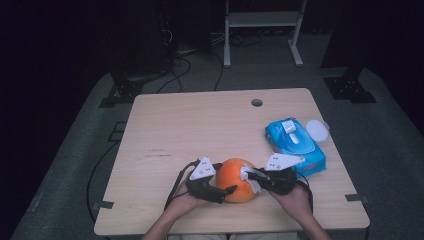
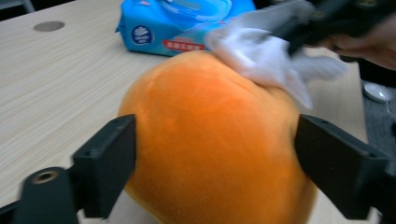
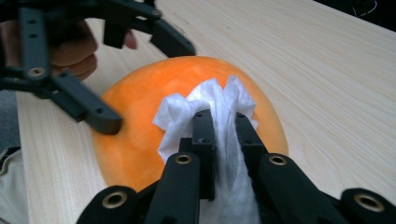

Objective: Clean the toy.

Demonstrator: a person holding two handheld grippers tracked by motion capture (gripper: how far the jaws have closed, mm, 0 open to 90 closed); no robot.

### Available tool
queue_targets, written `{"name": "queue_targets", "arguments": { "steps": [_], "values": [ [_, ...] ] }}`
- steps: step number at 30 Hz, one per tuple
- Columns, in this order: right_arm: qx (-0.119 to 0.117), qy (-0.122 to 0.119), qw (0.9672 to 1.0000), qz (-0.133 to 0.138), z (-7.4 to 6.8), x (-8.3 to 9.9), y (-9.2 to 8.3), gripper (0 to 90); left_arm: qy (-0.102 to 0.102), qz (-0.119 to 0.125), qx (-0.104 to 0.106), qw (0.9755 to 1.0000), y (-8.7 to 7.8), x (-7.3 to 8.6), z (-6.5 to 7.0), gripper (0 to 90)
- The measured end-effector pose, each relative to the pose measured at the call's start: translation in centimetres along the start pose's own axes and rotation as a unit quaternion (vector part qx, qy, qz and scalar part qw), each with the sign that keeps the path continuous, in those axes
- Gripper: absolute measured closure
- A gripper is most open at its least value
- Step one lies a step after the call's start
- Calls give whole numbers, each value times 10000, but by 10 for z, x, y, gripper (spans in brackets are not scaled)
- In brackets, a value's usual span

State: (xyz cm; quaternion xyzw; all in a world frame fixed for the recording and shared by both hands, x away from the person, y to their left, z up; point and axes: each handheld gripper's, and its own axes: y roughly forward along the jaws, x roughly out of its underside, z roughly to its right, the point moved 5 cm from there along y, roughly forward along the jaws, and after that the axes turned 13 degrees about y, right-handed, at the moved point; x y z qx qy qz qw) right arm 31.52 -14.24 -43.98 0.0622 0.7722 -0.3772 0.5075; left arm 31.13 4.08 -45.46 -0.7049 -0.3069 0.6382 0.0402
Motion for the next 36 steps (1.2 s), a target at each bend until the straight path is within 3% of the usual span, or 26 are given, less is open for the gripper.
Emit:
{"name": "queue_targets", "arguments": {
  "steps": [2,6,8,10,13,15,18,20,22,25,28,31,33,36],
  "values": [
    [42,62,10000,29,5,0,-2,816,64,51,65,9999,-1,-1,1,173],
    [136,135,9998,55,7,-1,-4,817,5,-9,-41,10000,0,0,1,198],
    [166,-7,9997,153,-2,-7,-5,816,69,-59,-101,9999,1,-2,3,218],
    [23,-155,9996,231,-17,-12,-4,816,175,-117,-111,9997,2,-4,7,219],
    [-37,-456,9988,188,-34,-15,1,816,254,-157,-86,9995,3,-4,9,216],
    [-51,-453,9989,131,-31,-14,1,817,223,-103,-77,9997,0,-4,5,184],
    [-72,-283,9996,48,-19,-8,0,817,122,-58,-282,9995,-3,-4,-4,91],
    [-98,-149,9998,59,-14,-6,-2,817,-71,-103,-161,9998,0,0,-6,91],
    [-37,-189,9998,31,-12,-7,-2,817,-235,-130,-15,9996,3,5,-5,125],
    [42,-253,9997,7,-15,-7,1,817,-132,-158,-27,9998,3,2,-1,209],
    [49,-374,9992,101,-23,-13,-1,817,-65,-141,-36,9999,4,-1,4,223],
    [-271,-429,9986,139,-40,-17,3,817,113,-173,-1,9998,8,-5,9,225],
    [-171,-634,9978,5,-46,-16,8,818,151,-215,-19,9997,8,-4,9,205],
    [-179,-538,9984,-43,-38,-13,10,819,-1,-152,-114,9998,7,-1,3,90]
  ]
}}
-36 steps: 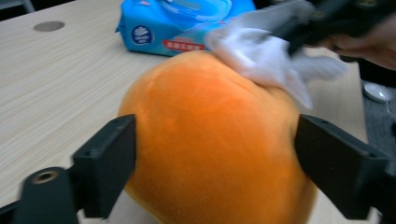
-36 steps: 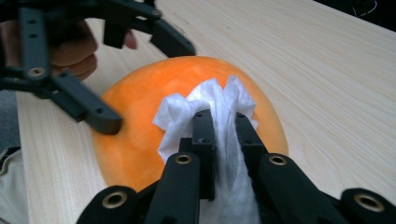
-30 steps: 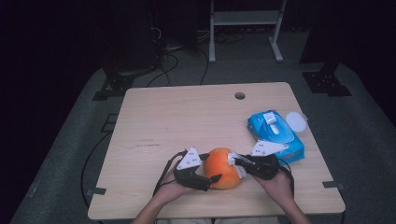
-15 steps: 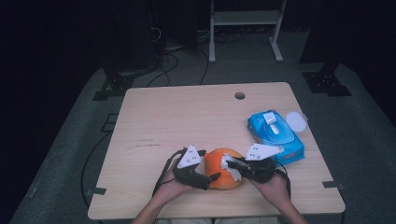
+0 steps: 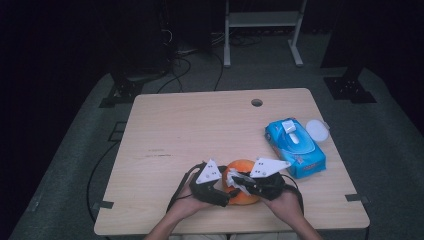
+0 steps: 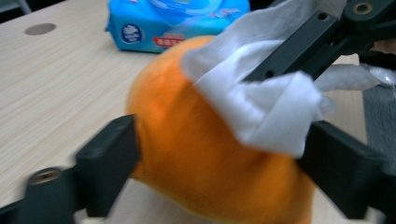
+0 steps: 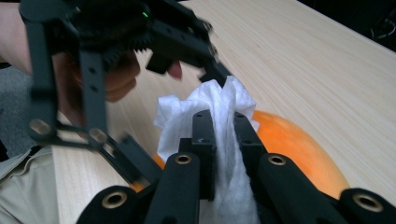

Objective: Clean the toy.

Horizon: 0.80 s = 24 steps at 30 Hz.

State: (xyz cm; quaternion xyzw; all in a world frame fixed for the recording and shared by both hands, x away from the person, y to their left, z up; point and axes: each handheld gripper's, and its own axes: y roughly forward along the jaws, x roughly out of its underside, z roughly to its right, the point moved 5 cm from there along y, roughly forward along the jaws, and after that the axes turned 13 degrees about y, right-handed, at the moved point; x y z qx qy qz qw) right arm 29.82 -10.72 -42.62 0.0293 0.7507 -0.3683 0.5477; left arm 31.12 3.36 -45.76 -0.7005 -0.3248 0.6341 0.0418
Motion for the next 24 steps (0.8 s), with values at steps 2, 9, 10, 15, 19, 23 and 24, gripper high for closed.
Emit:
{"name": "queue_targets", "arguments": {
  "steps": [2,9,10,15,19,23,24],
  "values": [
    [19,75,10000,45,5,0,-3,819,-186,-18,30,9998,2,3,-3,44],
    [80,99,9999,12,2,0,-1,819,-5,-88,128,9999,5,0,5,156],
    [54,84,9999,1,-2,-1,0,819,14,-88,138,9999,5,0,6,156],
    [43,-134,9997,-192,-11,1,11,820,55,-203,127,9997,6,6,5,156],
    [188,66,9998,-34,8,0,-5,818,50,-191,175,9997,8,7,7,201],
    [216,376,9990,116,21,4,-18,818,107,-312,251,9991,14,11,10,199],
    [202,403,9989,121,21,5,-19,818,161,-260,199,9993,13,8,10,182]
  ]
}}
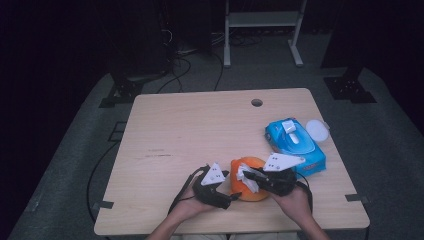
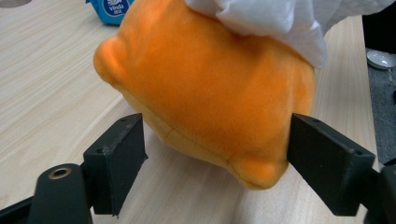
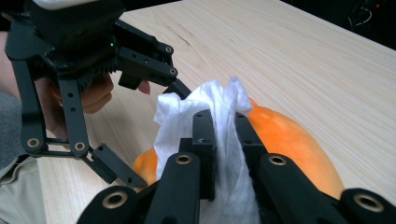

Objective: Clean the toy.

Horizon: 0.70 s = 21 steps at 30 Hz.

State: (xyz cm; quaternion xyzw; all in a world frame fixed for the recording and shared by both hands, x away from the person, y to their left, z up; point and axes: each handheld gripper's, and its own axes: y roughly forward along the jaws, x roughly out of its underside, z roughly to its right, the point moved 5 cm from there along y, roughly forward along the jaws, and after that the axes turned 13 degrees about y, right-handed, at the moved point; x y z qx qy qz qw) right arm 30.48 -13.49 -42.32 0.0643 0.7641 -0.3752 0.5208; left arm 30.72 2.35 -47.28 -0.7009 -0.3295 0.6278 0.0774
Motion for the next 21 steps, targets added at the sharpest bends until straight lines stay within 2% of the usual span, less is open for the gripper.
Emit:
{"name": "queue_targets", "arguments": {
  "steps": [1,3,5,8,10,12,14,17,19,21],
  "values": [
    [-46,32,10000,14,0,0,1,818,66,82,-54,9999,-2,-4,0,164],
    [-218,95,9997,-41,-4,2,5,819,58,317,-141,9994,-4,-11,0,124],
    [-315,84,9994,-84,-9,3,8,818,160,386,-170,9990,-3,-13,0,101],
    [-434,49,9990,-130,-15,3,12,818,256,328,-157,9990,4,-8,1,93],
    [-372,-15,9992,-155,-16,3,12,819,245,187,-210,9993,6,-5,0,105],
    [-207,-116,9996,-169,-14,3,10,819,89,125,-200,9997,7,-2,-1,127],
    [-53,-134,9998,-169,-9,2,7,819,55,51,-198,9998,7,2,-3,138],
    [236,-180,9994,-191,0,4,0,819,15,57,-172,9998,5,3,-4,138],
    [232,-99,9995,-181,5,5,-2,819,24,88,-165,9998,5,2,-3,136],
    [219,56,9996,-142,9,7,-4,819,116,274,-223,9993,3,-6,-4,109]
  ]
}}
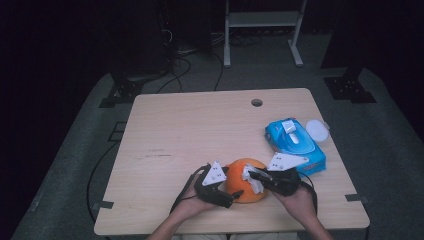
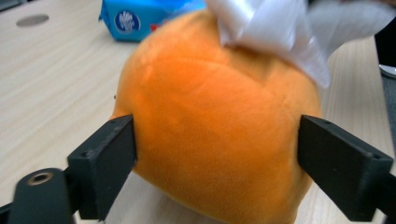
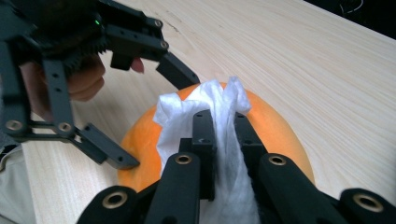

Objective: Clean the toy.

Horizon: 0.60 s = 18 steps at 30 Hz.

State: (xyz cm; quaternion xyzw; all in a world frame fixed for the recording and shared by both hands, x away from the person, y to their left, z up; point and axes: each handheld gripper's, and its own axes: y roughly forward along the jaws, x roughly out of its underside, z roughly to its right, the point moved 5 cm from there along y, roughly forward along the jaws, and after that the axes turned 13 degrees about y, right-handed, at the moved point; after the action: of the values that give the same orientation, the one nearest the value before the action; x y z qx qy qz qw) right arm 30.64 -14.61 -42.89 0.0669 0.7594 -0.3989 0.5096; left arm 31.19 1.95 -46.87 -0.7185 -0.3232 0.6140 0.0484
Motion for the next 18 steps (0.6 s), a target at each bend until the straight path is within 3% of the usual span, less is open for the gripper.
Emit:
{"name": "queue_targets", "arguments": {
  "steps": [3,6,8,13,15,17,18],
  "values": [
    [-249,-52,9997,40,-9,0,6,819,113,230,-60,9997,0,-5,1,95],
    [-200,-227,9995,-39,-16,-1,10,818,203,-4,-115,9997,3,0,3,128],
    [-144,-178,9997,-27,-11,-2,7,818,29,-73,-116,9999,3,2,2,145],
    [250,181,9995,47,20,3,-6,819,-38,-150,-98,9998,2,7,-1,155],
    [300,357,9989,52,31,6,-9,819,-48,-109,-65,9999,1,5,-1,154],
    [222,409,9989,21,30,9,-6,818,7,-24,-36,10000,-3,0,-3,132],
    [186,314,9993,40,27,9,-4,818,65,68,-60,9999,-5,-2,-4,115]
  ]
}}
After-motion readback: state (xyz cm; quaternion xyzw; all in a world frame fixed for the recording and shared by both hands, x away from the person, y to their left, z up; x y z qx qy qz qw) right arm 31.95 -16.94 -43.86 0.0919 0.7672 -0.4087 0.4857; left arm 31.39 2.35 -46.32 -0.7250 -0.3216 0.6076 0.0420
